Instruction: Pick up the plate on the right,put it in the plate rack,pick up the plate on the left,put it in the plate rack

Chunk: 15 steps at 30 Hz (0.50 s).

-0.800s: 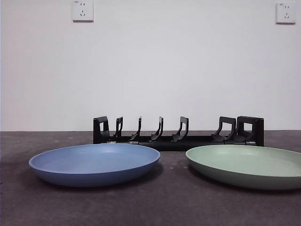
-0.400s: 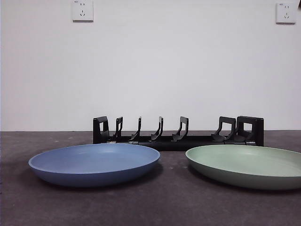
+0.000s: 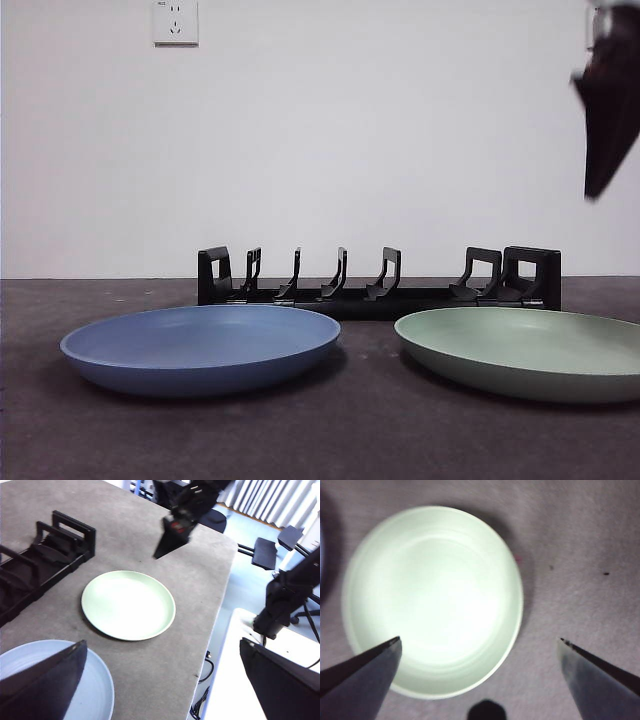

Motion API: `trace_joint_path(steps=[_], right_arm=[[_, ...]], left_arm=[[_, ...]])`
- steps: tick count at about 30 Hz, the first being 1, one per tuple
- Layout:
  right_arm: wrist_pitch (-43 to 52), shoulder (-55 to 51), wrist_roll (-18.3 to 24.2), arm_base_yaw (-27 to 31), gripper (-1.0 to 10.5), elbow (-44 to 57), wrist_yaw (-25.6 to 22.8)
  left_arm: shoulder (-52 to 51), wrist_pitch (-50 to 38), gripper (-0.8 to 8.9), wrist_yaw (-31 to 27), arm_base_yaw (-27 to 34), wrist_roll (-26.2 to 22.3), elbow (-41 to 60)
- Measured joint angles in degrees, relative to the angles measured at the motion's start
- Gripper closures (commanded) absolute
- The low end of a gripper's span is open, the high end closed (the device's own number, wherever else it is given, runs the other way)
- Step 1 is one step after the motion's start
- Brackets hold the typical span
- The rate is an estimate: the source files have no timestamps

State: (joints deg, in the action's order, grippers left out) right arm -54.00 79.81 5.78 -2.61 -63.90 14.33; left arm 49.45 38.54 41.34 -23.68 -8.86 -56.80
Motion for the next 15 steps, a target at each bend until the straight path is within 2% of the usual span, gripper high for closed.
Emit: trace_joint_path(steps=[15], right_arm=[[4.8,15.4,-0.3,0.0,4.2,0.0,-1.1]], left_arm=[[1.7,-0.1,1.03,-3.1,-3.4,-4.0,0.0]])
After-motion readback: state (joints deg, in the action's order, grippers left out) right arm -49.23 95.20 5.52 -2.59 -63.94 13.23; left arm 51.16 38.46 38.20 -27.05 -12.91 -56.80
